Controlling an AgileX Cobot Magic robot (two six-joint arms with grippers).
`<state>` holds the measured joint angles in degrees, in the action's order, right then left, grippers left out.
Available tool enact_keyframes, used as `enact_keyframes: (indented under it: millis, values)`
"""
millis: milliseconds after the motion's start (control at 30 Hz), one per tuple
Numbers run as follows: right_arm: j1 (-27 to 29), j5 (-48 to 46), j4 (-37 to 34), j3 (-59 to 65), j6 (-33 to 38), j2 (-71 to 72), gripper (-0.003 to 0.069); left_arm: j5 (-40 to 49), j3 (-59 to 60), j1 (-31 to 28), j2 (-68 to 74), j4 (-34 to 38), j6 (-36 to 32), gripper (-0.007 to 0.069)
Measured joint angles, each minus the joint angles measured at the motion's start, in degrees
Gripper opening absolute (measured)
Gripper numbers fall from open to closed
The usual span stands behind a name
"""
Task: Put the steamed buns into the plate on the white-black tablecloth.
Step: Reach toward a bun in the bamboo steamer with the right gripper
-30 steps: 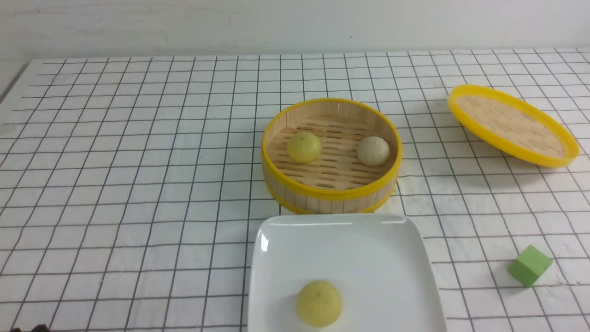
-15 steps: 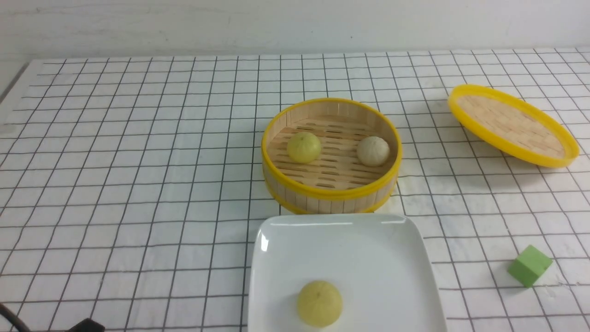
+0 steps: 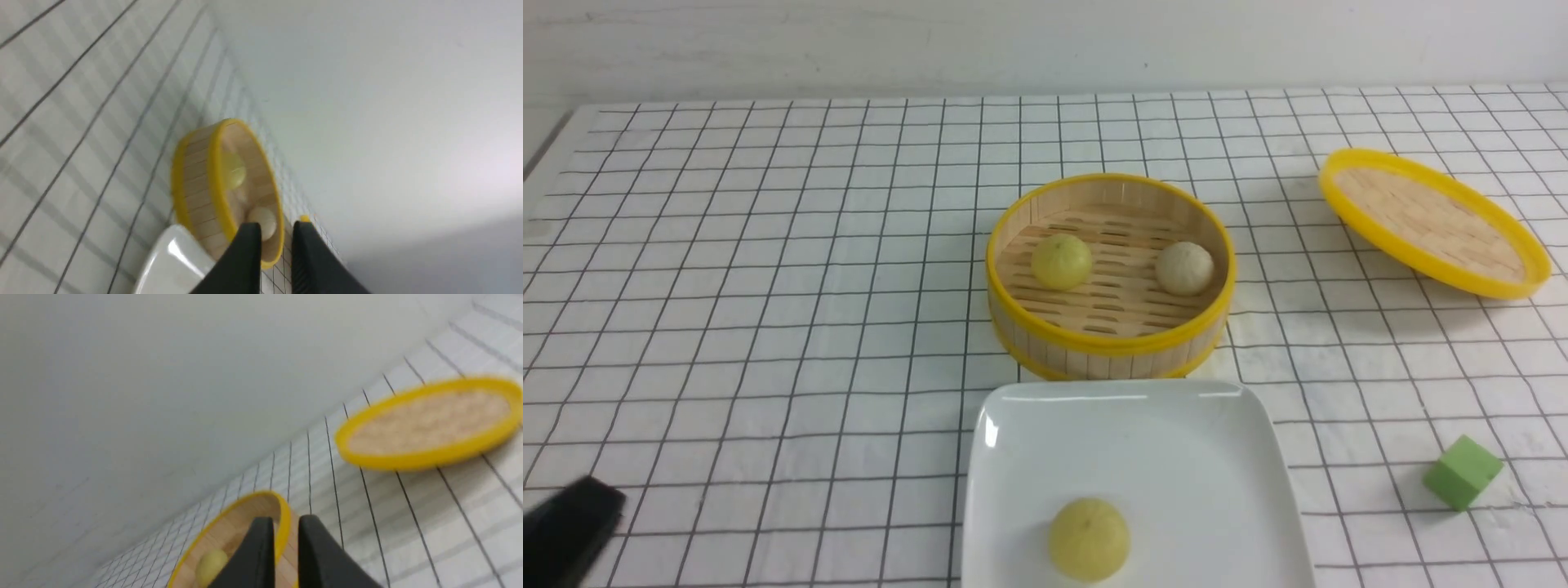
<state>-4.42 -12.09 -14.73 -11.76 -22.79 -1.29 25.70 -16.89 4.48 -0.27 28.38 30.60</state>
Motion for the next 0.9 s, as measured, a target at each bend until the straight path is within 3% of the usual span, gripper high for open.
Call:
enact_keyframes:
  millis: [67,100,133,167,200,233,367,467,500,567,600,633,667,800,900]
  values:
    - [0.0,-5.1,4.7,-7.2,2.8,-5.5,0.0010,5.3,-6.2,0.0,3.7,-3.4,-4.3,0.0038]
    - [0.0,-5.9,4.7,-7.7,2.9,-6.1,0.0006,6.6,-6.7,0.0,4.3,-4.1,-4.4,0.0033]
    - [0.0,-14.3,6.9,-12.2,3.2,-11.8,-0.0006,12.8,-9.7,0.0,10.1,-7.0,-5.1,0.0006]
    - [0.0,-22.4,8.0,-15.4,3.2,-15.9,-0.0006,17.1,-10.9,0.0,14.0,-8.8,-5.0,0.0002]
    - [0.0,-22.4,8.0,-15.4,3.2,-15.9,-0.0006,17.9,-10.9,0.0,14.0,-9.2,-5.0,0.0002]
    - [0.0,-33.6,8.8,-19.2,3.2,-23.0,-0.0006,23.5,-12.4,0.0,19.8,-11.6,-5.0,0.0002]
    - [0.0,-50.1,7.3,-26.6,8.0,-39.3,-0.0001,32.2,-16.4,0.0,35.0,-16.1,-8.4,0.0002]
    - [0.0,-50.6,2.0,-28.8,14.0,-45.7,0.0008,33.1,-19.0,0.0,42.0,-15.9,-12.2,0.0002]
    - [0.0,-49.4,-6.8,-30.3,23.3,-51.0,0.0034,33.1,-21.0,0.0,46.2,-14.5,-15.6,0.0002]
    - [-0.1,-48.2,-17.6,-31.4,33.3,-55.8,0.0081,33.0,-22.7,0.0,50.2,-12.2,-19.3,0.0002]
    - [-0.1,-48.1,-18.6,-31.6,34.4,-56.9,0.0087,32.9,-23.0,0.0,51.0,-12.0,-20.0,0.0002]
    - [-0.1,-47.9,-25.8,-32.7,41.7,-61.0,0.0148,32.7,-23.7,0.0,53.4,-10.2,-22.3,0.0002]
    - [-0.2,-47.7,-28.4,-33.3,46.1,-62.5,0.0183,32.5,-23.9,0.0,54.8,-9.3,-23.7,0.0002]
    - [-3.3,-44.5,-32.0,-39.9,53.9,-72.9,0.0341,31.2,-24.0,0.0,58.6,-8.3,-26.7,0.0004]
    - [-6.1,-41.4,-29.8,-45.0,53.5,-78.3,0.0369,29.7,-24.0,0.0,60.1,-8.1,-27.0,0.0009]
